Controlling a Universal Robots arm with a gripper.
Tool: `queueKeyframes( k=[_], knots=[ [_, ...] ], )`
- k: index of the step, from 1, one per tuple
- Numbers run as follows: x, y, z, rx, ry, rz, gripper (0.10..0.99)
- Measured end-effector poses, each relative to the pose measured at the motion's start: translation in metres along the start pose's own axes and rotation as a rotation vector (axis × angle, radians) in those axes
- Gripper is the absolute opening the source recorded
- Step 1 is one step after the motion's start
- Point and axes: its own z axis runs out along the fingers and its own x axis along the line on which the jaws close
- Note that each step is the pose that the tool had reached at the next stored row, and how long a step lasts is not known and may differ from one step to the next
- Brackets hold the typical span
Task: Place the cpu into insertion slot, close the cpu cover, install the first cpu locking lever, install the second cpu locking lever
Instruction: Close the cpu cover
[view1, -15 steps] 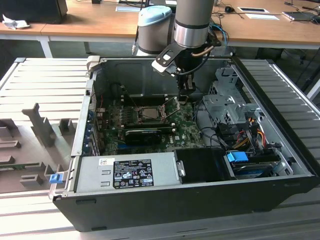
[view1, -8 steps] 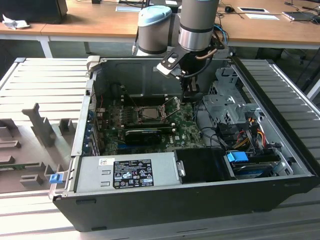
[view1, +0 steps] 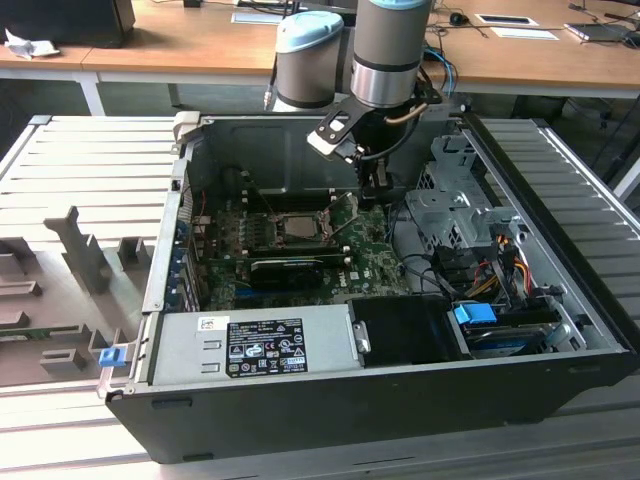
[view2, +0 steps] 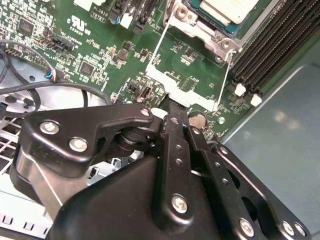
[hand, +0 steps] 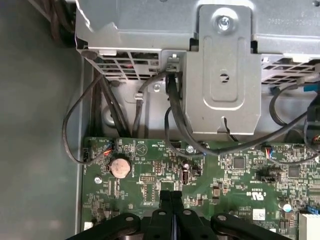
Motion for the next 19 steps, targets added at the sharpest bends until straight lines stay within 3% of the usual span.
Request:
queueKeyframes(
  k=[19],
  knots=[
    [0.0007,-0.0075,0.0003,0.000,-0.0001,0.000,0.106]
  ],
)
